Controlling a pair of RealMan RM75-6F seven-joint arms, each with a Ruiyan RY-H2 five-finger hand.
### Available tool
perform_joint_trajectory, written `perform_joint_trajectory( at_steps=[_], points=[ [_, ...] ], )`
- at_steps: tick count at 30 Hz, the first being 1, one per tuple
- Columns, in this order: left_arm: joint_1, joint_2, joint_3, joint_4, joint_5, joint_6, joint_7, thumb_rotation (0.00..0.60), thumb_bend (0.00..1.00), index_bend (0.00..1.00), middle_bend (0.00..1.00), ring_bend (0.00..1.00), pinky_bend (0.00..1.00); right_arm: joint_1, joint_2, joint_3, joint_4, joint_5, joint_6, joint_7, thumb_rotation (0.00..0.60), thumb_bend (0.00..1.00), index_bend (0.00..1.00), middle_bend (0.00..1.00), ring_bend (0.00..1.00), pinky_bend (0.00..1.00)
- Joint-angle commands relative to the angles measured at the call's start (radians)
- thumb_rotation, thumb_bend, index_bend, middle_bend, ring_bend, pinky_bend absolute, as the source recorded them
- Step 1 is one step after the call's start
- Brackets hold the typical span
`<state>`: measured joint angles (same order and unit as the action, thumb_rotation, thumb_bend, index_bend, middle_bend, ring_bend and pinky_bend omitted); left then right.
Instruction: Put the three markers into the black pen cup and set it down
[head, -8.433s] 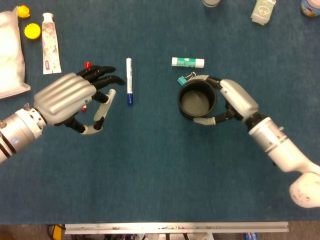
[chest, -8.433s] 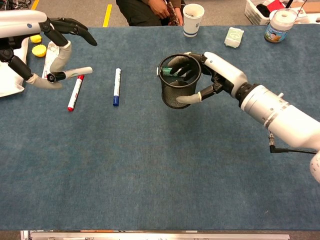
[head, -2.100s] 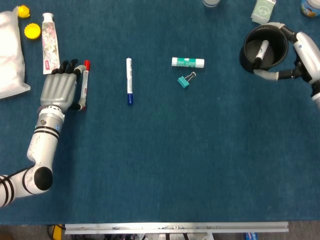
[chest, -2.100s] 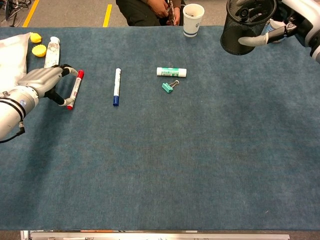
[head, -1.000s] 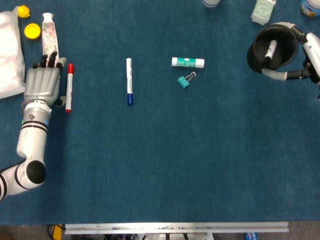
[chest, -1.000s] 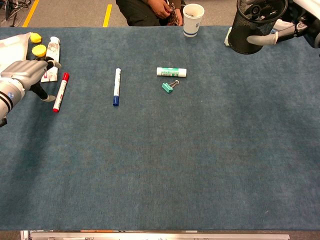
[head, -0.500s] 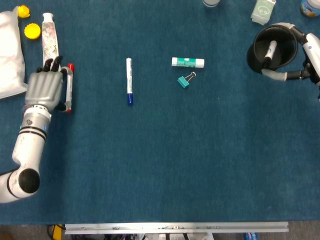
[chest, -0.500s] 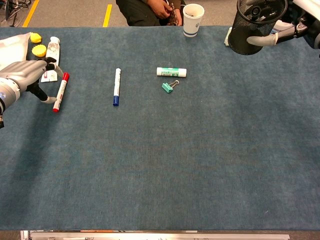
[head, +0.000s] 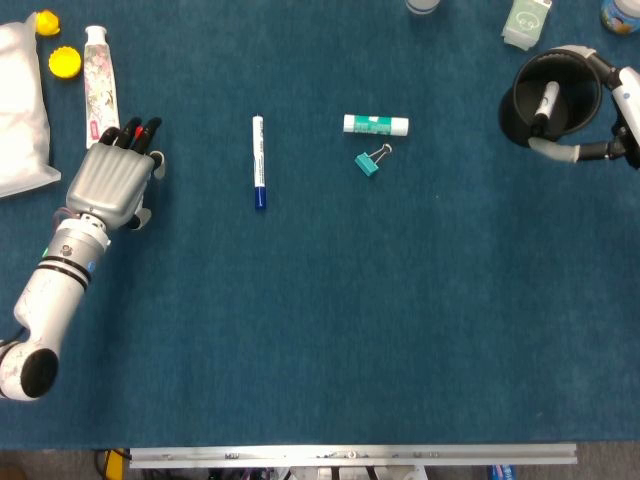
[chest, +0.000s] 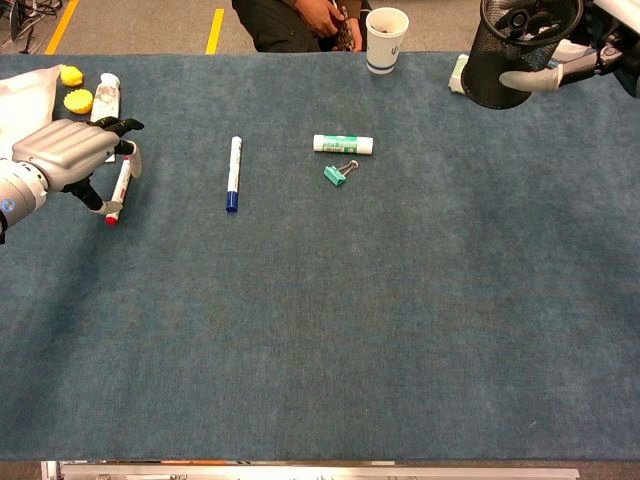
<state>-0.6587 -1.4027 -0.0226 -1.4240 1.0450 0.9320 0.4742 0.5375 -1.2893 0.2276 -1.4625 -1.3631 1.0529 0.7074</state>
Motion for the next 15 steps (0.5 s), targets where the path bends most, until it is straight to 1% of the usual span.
perform_joint_trajectory(
  at_steps=[1, 4, 6, 10, 15],
  points=[
    [-0.005, -0.007, 0.038, 0.083, 0.109, -0.016, -0.048, 0.6, 0.22, 0.43, 0.01, 0.0, 0.15, -0.001, 0.001, 0.0, -0.001, 0.002, 0.0, -0.002, 0.6, 0.16, 0.38, 0.35, 0.28, 0.29],
    [-0.003, -0.01, 0.046, 0.107, 0.143, -0.015, -0.072, 0.6, 0.22, 0.46, 0.01, 0.0, 0.15, -0.001, 0.001, 0.0, -0.001, 0.003, -0.001, -0.004, 0.6, 0.16, 0.38, 0.35, 0.28, 0.29],
    [-0.001, -0.008, 0.056, 0.132, 0.189, -0.017, -0.114, 0.6, 0.22, 0.47, 0.01, 0.0, 0.15, -0.001, 0.0, 0.001, -0.001, 0.006, -0.002, -0.007, 0.6, 0.16, 0.38, 0.35, 0.28, 0.29],
    [-0.013, 0.012, 0.114, 0.212, 0.359, -0.006, -0.208, 0.6, 0.22, 0.47, 0.02, 0.0, 0.15, -0.001, -0.004, 0.0, 0.0, 0.01, -0.007, -0.016, 0.6, 0.16, 0.38, 0.35, 0.28, 0.29],
    [-0.018, 0.006, 0.156, 0.304, 0.506, 0.044, -0.381, 0.6, 0.22, 0.48, 0.02, 0.0, 0.14, 0.0, -0.009, 0.002, -0.002, 0.017, -0.01, -0.026, 0.6, 0.16, 0.38, 0.35, 0.28, 0.29]
  ],
)
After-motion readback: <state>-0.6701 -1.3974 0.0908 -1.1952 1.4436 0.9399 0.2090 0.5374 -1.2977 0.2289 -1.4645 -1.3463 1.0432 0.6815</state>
